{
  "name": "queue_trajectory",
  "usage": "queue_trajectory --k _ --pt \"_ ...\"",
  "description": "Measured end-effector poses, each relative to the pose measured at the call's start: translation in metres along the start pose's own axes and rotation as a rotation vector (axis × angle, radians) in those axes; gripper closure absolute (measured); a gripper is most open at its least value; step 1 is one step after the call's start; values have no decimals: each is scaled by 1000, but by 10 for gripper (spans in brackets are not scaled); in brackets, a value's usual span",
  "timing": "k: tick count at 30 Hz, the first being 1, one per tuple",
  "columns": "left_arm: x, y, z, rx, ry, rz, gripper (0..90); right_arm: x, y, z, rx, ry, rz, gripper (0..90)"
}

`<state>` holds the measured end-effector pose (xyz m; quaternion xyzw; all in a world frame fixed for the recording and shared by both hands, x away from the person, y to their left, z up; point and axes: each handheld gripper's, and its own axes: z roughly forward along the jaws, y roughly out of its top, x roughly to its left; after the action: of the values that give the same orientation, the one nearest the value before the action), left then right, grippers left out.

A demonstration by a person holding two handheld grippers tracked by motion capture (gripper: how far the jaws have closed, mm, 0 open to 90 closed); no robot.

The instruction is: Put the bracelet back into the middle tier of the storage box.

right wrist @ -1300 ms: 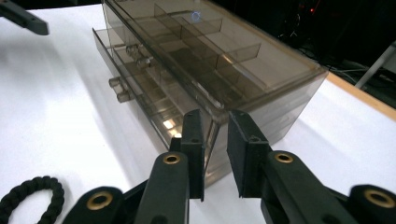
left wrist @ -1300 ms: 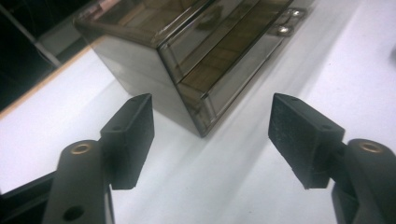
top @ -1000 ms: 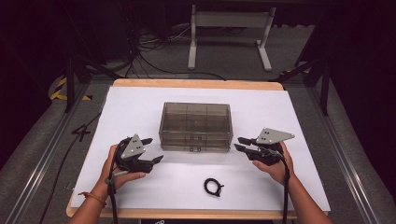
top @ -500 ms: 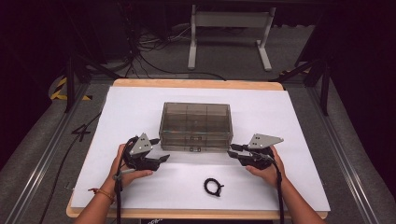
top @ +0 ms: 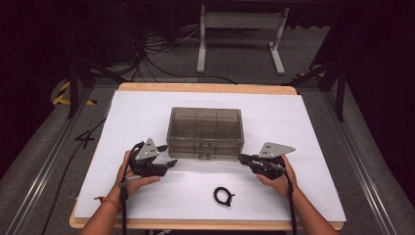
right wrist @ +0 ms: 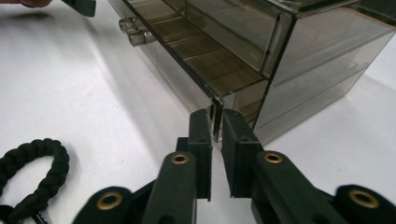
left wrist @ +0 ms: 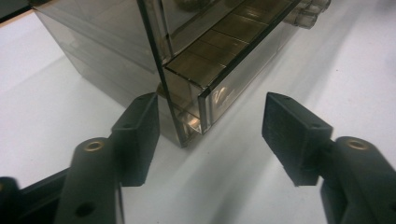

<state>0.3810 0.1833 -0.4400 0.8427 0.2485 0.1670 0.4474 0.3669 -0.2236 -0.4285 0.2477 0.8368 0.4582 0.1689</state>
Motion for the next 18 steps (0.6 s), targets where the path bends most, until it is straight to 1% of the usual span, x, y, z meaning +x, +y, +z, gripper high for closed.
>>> queue_trajectory --k 1,3,4,5,6,7,8,9,10,12,16,17,18 --pt "0 -1 -1 -5 2 1 416 1 0 -1 3 -3 -10 857" --pt "0 -1 -2 -4 7 6 466 1 0 -1 5 -2 -12 857" --pt "0 -2 -4 -10 1 11 466 1 0 -1 5 -2 -12 857" --pt "-3 -3 -7 -15 -26 24 540 1 0 -1 2 0 -11 860" --pt "-3 -3 -7 -15 -26 24 547 1 0 -1 1 1 -15 860" --pt "-9 -1 -5 5 -9 56 514 2 0 -1 2 -2 -18 860" --pt "-9 -1 -5 5 -9 56 501 2 0 -1 2 -2 -18 860" --pt "-12 -1 -4 15 -1 62 501 2 0 -1 3 -2 -19 860" --pt "-11 -1 -4 17 -3 63 508 2 0 -2 5 -3 -23 861" --pt "-10 -3 -5 14 -5 52 564 2 -1 -3 7 1 -23 862" --pt "-11 -4 -7 9 2 58 617 4 0 -5 15 0 -37 862" --pt "-12 -4 -7 9 3 61 617 4 0 -5 15 0 -37 862" --pt "-13 -4 -8 10 6 64 638 4 -1 -5 15 2 -37 863"
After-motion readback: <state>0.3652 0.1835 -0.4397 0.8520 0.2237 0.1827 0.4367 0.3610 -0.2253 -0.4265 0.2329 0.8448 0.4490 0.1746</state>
